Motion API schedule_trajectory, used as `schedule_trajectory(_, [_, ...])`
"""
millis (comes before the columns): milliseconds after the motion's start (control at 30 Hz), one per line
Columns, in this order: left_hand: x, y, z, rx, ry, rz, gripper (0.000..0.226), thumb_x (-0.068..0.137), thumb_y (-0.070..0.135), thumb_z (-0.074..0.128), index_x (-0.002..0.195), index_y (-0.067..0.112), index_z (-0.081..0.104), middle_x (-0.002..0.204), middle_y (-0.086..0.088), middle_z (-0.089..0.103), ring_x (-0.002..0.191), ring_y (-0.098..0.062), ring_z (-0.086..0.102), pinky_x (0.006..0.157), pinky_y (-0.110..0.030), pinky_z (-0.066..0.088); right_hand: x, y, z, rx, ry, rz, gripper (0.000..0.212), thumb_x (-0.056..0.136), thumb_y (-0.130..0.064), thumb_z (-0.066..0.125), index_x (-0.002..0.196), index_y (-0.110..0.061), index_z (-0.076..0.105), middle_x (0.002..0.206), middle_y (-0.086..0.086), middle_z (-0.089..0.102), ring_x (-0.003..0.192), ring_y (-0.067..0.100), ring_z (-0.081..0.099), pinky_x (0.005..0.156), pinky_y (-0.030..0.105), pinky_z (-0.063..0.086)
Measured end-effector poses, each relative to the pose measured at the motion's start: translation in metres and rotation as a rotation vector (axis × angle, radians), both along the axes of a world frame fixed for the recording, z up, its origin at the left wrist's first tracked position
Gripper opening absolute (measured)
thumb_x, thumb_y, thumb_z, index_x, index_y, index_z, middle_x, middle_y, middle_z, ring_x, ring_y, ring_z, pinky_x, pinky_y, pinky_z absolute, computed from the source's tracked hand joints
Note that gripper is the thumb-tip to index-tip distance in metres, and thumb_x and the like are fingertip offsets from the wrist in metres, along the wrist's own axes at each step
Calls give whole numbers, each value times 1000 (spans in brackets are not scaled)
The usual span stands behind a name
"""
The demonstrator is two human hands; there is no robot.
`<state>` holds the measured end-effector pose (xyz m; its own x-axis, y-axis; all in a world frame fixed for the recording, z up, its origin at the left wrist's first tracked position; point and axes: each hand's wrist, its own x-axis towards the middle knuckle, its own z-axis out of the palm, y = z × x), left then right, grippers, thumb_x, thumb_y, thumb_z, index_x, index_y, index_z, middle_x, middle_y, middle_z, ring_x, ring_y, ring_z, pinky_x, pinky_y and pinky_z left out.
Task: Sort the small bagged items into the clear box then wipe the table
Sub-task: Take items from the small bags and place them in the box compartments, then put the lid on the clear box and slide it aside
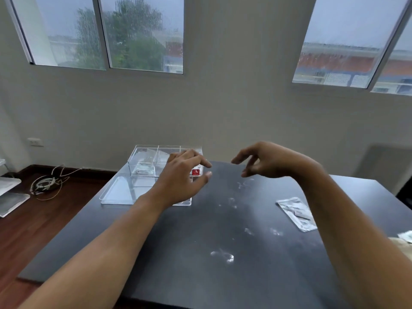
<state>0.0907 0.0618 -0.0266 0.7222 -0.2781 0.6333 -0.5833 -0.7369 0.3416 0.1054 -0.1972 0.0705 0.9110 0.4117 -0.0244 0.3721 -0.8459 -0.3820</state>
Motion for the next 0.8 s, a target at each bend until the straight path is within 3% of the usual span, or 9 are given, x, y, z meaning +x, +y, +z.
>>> schedule_trajectory(100, [-13, -17, 3, -15, -10, -114, 16, 92, 44, 71, 103, 33, 74, 106, 16, 68, 100, -4, 61, 105, -34, 41, -8, -40, -12, 4, 28, -64, 45, 83, -22, 86, 125, -30, 72, 109, -20, 72, 95, 3, 72, 71, 11, 46])
schedule_trajectory(167, [-20, -27, 4, -25, 3, -168, 13, 94, 43, 70, 102, 34, 73, 107, 19, 68, 103, -1, 61, 103, -33, 42, -13, -67, -19, -23, 81, -118, 54, 79, -27, 89, 129, -30, 68, 124, -10, 70, 101, 10, 71, 82, 20, 51])
schedule_trajectory(233, [-26, -38, 5, -6, 28, -212, 12, 95, 45, 69, 102, 35, 73, 108, 21, 68, 106, 0, 62, 104, -34, 41, -18, -91, -25, -66, 139, -176, 61, 76, -30, 91, 131, -32, 65, 126, -7, 68, 103, 15, 69, 88, 28, 52])
schedule_trajectory(400, [-35, -59, 4, 35, 70, -276, 13, 97, 45, 68, 104, 35, 74, 107, 23, 67, 106, 1, 63, 103, -28, 40, -29, -127, -45, -6, 175, -266, 54, 71, -34, 94, 119, -36, 69, 110, -14, 68, 91, 10, 65, 79, 25, 50])
schedule_trajectory(567, [-40, -69, 10, 10, 97, -320, 11, 98, 37, 70, 102, 28, 75, 104, 20, 71, 99, -1, 69, 96, -13, 41, -26, -126, -60, 91, 184, -312, 43, 72, -29, 94, 109, -27, 72, 97, 0, 72, 74, 11, 63, 65, 22, 47])
schedule_trajectory(700, [-40, -71, 12, -22, 113, -312, 8, 97, 30, 72, 101, 24, 76, 101, 18, 72, 96, -1, 70, 90, -4, 41, -24, -121, -66, 120, 161, -322, 19, 77, -25, 90, 89, -19, 77, 72, -7, 72, 64, 8, 63, 59, 18, 43])
schedule_trajectory(800, [-40, -71, 13, -76, 122, -295, 8, 96, 27, 73, 101, 22, 76, 98, 17, 73, 95, -2, 70, 85, -4, 44, -26, -112, -64, 167, 113, -269, 15, 81, -29, 87, 83, -19, 77, 69, -9, 70, 61, 8, 60, 60, 19, 44])
